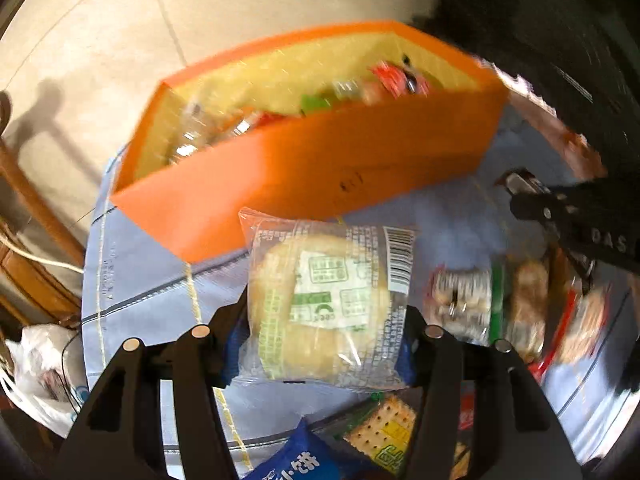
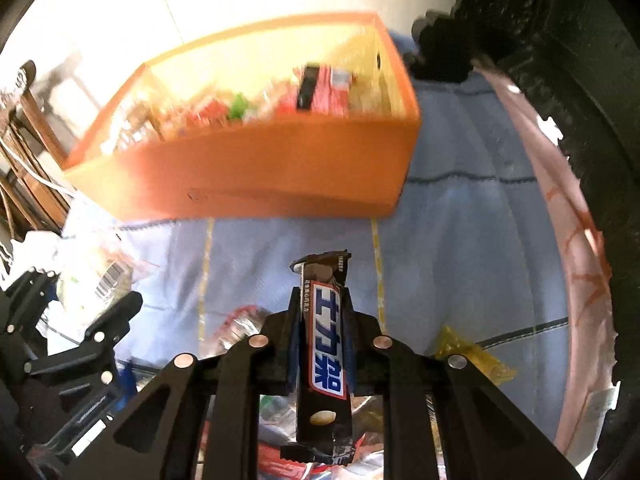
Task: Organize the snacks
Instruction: 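Release bun packet into box with left tool while right tool releases chocolate bar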
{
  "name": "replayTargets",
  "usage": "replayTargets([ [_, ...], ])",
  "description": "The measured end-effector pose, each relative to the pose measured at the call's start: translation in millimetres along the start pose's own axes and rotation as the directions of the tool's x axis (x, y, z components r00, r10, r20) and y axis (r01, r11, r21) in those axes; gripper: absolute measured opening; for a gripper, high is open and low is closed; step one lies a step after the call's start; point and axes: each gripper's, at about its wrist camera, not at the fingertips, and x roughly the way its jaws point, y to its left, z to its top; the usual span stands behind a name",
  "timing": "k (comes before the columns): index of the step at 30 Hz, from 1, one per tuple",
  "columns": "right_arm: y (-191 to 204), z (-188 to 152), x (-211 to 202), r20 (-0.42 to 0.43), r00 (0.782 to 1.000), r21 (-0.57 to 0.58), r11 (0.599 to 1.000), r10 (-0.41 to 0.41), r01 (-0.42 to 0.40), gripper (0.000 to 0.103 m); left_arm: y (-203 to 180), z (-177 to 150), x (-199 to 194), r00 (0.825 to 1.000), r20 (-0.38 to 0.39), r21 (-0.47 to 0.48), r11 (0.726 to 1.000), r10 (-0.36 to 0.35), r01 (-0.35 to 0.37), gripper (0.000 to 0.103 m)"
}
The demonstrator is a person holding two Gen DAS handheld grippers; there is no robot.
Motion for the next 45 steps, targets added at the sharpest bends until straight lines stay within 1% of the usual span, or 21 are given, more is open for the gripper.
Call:
replayTargets([
  [2,2,10,-15,0.040,0.999,0.014,1.000,0.021,-0.022,0.017,8,4,-12,1.000,0.022,-0.038,0.999,0.000,0.000,0.056],
  [3,2,18,-27,0.066,0.997,0.024,0.999,0.042,-0.043,0.017,11,7,-9,1.000,0.026,-0.040,0.999,0.004,-0.003,0.056],
  [5,7,32,-53,0.132,0.988,0.006,0.996,0.082,-0.083,0.017,28,30,-24,0.998,0.063,-0.078,0.997,0.019,-0.015,0.056],
  [6,10,39,-65,0.157,0.984,-0.001,0.996,0.086,-0.087,0.017,28,28,-24,0.997,0.069,-0.085,0.996,0.018,-0.013,0.056],
  [8,11,61,-79,0.211,0.973,-0.019,0.996,0.092,-0.090,0.017,44,47,-30,0.994,0.107,-0.127,0.992,0.027,-0.014,0.057],
  [11,9,91,-87,0.255,0.961,-0.004,0.994,0.105,-0.108,0.017,62,82,-39,0.985,0.150,-0.163,0.985,0.088,-0.063,0.057],
  [13,11,114,-85,0.279,0.958,0.001,0.998,0.061,-0.064,0.017,67,95,-39,0.982,0.154,-0.180,0.981,0.107,-0.079,0.057],
  [15,14,132,-73,0.263,0.964,0.022,0.999,0.025,-0.032,0.017,70,110,-38,0.978,0.152,-0.203,0.973,0.144,-0.112,0.057],
  [17,17,148,-56,0.230,0.972,0.049,0.997,0.050,-0.062,0.017,76,123,-36,0.975,0.151,-0.228,0.966,0.162,-0.125,0.057],
  [20,20,159,-42,0.210,0.977,0.046,0.998,0.027,-0.037,0.017,78,137,-31,0.969,0.144,-0.228,0.960,0.200,-0.164,0.057],
  [21,21,161,-39,0.206,0.978,0.041,0.999,0.027,-0.037,0.017,81,132,-32,0.969,0.145,-0.230,0.959,0.200,-0.163,0.057],
  [26,25,169,-30,0.189,0.982,0.056,0.998,0.032,-0.043,0.017,82,137,-28,0.973,0.136,-0.273,0.951,0.185,-0.143,0.057],
  [33,31,173,-29,0.197,0.980,0.040,0.999,0.012,-0.020,0.017,82,137,-20,0.974,0.131,-0.275,0.950,0.187,-0.146,0.059],
  [34,30,175,-29,0.199,0.980,0.046,0.999,0.015,-0.025,0.021,84,138,-19,0.971,0.137,-0.281,0.948,0.194,-0.150,0.061],
  [35,29,177,-29,0.201,0.979,0.056,0.998,0.022,-0.034,0.042,86,139,-21,0.967,0.153,-0.291,0.944,0.205,-0.154,0.081],
  [36,27,179,-27,0.200,0.979,0.071,0.996,0.045,-0.060,0.067,88,140,-23,0.963,0.164,-0.298,0.941,0.214,-0.159,0.098],
  [37,24,181,-26,0.191,0.980,0.091,0.993,0.063,-0.081,0.099,89,142,-26,0.954,0.190,-0.297,0.940,0.231,-0.169,0.099],
  [39,20,179,-32,0.215,0.976,0.116,0.992,0.030,-0.056,0.099,90,144,-32,0.952,0.205,-0.282,0.945,0.228,-0.166,0.099],
  [42,22,173,-45,0.247,0.968,0.067,0.997,-0.040,0.025,0.099,92,138,-40,0.949,0.217,-0.266,0.949,0.228,-0.167,0.099],
  [43,21,165,-53,0.252,0.966,0.051,0.997,-0.061,0.049,0.099,94,127,-44,0.952,0.208,-0.254,0.952,0.226,-0.171,0.099],
  [45,19,150,-62,0.256,0.965,0.016,0.999,-0.052,0.049,0.099,95,104,-50,0.957,0.203,-0.235,0.959,0.208,-0.159,0.099],
])
